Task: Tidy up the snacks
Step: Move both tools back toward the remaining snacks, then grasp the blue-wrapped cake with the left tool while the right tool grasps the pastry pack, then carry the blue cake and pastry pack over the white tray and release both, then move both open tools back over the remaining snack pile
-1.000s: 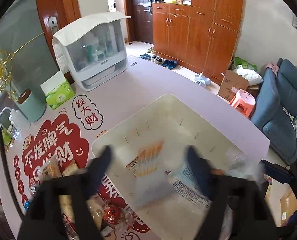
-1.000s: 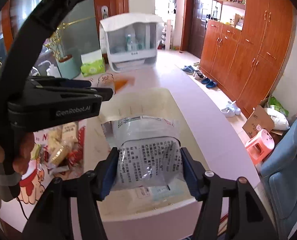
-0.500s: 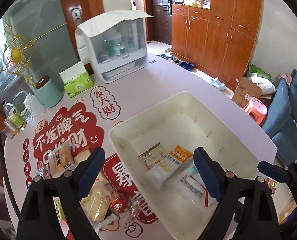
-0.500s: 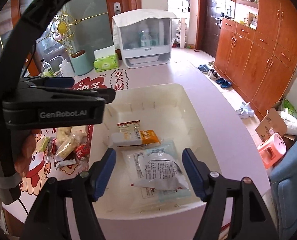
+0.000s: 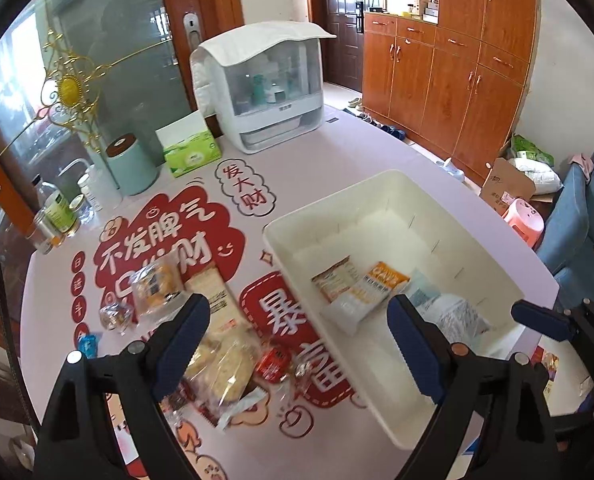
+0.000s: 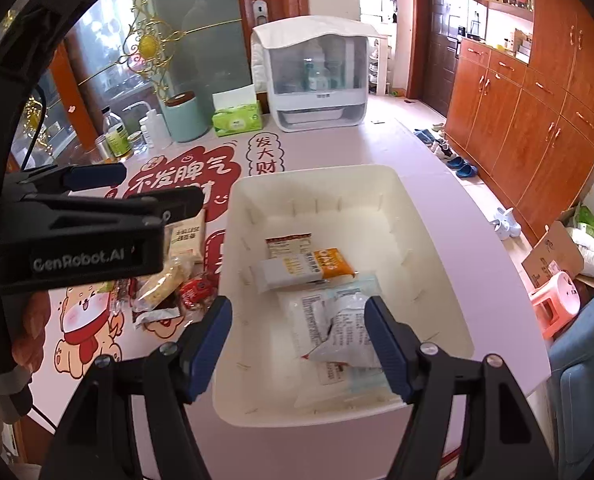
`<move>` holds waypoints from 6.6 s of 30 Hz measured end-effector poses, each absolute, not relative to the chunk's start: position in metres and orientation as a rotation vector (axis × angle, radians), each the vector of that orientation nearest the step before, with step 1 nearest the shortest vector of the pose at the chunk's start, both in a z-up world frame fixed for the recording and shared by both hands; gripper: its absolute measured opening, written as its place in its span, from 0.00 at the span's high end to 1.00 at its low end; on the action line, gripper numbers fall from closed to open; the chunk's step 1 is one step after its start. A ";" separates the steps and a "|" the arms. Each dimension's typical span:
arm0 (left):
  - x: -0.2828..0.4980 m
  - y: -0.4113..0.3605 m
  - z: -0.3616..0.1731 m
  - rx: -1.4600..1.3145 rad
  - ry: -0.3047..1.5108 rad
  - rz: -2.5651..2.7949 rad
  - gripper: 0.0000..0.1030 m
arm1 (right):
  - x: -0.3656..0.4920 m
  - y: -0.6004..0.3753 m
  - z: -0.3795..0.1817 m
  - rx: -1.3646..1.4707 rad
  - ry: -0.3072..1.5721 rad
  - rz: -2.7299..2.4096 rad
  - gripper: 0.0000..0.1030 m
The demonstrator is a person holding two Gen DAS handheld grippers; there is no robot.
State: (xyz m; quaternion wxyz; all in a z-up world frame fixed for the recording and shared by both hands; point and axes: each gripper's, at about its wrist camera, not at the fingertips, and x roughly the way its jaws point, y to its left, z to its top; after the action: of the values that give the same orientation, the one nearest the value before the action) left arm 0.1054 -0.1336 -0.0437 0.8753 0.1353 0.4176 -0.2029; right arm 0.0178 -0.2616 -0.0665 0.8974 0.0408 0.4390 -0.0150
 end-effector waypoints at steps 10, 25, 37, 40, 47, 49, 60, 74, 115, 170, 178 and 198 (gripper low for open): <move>0.080 -0.058 -0.048 0.285 0.879 -0.334 0.13 | 0.018 -0.225 -0.061 0.071 0.911 0.011 0.33; 0.092 0.112 -0.066 0.167 0.940 -0.055 0.13 | 0.049 -0.129 -0.054 0.010 0.914 0.148 0.33; 0.166 0.198 -0.065 0.152 0.911 0.015 0.13 | 0.159 -0.077 -0.042 0.050 0.903 0.184 0.26; 0.194 0.207 -0.080 0.147 0.931 0.013 0.13 | 0.194 -0.067 -0.052 0.051 0.932 0.173 0.23; 0.249 0.218 -0.141 0.134 1.038 0.004 0.13 | 0.270 -0.039 -0.107 0.052 1.044 0.173 0.20; 0.262 0.220 -0.161 0.118 1.075 -0.008 0.13 | 0.286 -0.033 -0.127 0.066 1.091 0.177 0.19; 0.298 0.227 -0.232 0.051 1.189 -0.017 0.13 | 0.329 -0.013 -0.204 0.022 1.217 0.144 0.16; 0.304 0.227 -0.257 0.005 1.250 -0.028 0.66 | 0.339 0.006 -0.247 -0.070 1.298 0.142 0.20; 0.144 -0.077 -0.058 0.188 0.919 -0.566 0.75 | 0.042 -0.228 -0.051 0.210 0.928 -0.146 0.32; 0.145 -0.143 -0.060 0.287 0.912 -0.331 0.10 | 0.047 -0.291 -0.065 0.239 0.881 -0.187 0.09; 0.131 -0.111 -0.057 0.282 0.911 -0.296 0.10 | 0.041 -0.268 -0.064 0.244 0.894 -0.148 0.09; 0.122 0.036 -0.014 0.182 0.833 -0.092 0.10 | 0.058 -0.163 -0.031 0.159 0.852 0.036 0.09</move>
State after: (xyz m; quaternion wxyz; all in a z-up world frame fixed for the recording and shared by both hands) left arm 0.1218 0.0358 -0.0135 0.9095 0.0881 0.4039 -0.0444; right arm 0.0581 -0.1632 -0.0312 0.9074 0.0768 0.4128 0.0174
